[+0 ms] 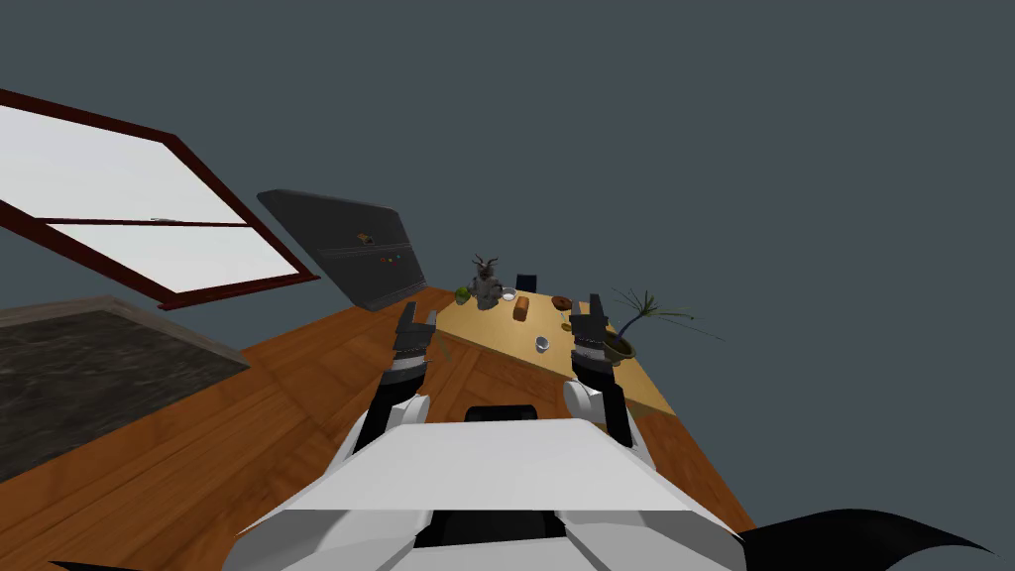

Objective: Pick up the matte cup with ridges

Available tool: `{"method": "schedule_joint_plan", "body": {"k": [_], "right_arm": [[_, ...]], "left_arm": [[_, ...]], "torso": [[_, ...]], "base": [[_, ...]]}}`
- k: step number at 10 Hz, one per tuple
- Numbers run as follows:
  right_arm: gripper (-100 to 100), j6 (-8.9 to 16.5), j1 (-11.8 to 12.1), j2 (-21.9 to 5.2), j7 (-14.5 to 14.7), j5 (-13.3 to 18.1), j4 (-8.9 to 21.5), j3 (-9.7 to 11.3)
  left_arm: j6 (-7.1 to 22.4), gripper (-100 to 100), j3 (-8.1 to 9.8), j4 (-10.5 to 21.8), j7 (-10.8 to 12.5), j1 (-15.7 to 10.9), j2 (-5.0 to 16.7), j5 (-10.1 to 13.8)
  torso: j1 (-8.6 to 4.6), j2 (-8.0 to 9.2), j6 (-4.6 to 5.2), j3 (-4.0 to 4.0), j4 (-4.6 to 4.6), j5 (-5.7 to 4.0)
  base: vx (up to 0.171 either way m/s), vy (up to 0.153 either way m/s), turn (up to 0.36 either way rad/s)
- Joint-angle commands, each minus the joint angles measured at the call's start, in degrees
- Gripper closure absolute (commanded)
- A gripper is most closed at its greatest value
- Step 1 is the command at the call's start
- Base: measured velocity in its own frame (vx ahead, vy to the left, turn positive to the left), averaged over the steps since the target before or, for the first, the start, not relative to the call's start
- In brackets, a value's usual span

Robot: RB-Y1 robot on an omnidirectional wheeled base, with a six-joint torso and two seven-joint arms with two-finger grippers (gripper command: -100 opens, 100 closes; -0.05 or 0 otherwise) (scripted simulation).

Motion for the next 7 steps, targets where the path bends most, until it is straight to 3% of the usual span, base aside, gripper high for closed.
{"method": "schedule_joint_plan", "body": {"k": [1,7], "right_arm": [[-100,-0.12,0.16,-2.21,-0.11,0.24,0.72,0.14],[-100,-0.42,0.76,-10.95,-0.18,2.0,6.36,1.01]], "left_arm": [[0.0,0,0.0,0.0,0.0,0.0,0.0,0.0],[0.0,0,-0.01,0.0,0.0,-0.02,-0.01,0.0]], "torso": [[0.0,0.0,0.0,0.0,0.0,0.0],[0.13,0.61,0.0,0.35,0.13,0.03]], "base": [[-0.059,0.01,0.022],[-0.143,0.032,0.048]]}}
